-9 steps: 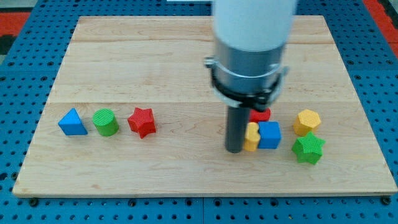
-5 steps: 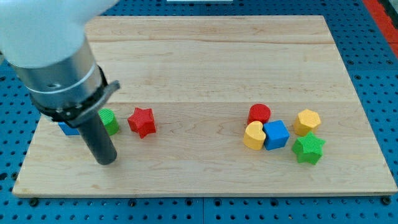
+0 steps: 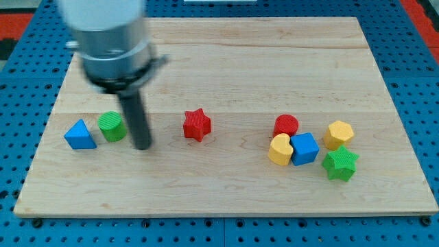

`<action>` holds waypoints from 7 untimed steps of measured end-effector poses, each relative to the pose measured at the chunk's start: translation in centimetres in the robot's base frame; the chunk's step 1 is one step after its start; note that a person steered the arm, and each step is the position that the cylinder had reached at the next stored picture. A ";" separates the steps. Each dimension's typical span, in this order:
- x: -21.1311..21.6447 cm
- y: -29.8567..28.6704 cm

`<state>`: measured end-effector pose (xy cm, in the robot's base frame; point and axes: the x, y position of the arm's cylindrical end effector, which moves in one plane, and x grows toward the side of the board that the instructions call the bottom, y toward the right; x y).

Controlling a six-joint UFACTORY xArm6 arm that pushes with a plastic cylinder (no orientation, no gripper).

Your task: Slide the red star closer to the red circle

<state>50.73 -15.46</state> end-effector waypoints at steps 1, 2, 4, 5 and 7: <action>-1.4 1.0; -3.5 5.3; -3.3 14.9; -3.3 10.8; -3.3 17.2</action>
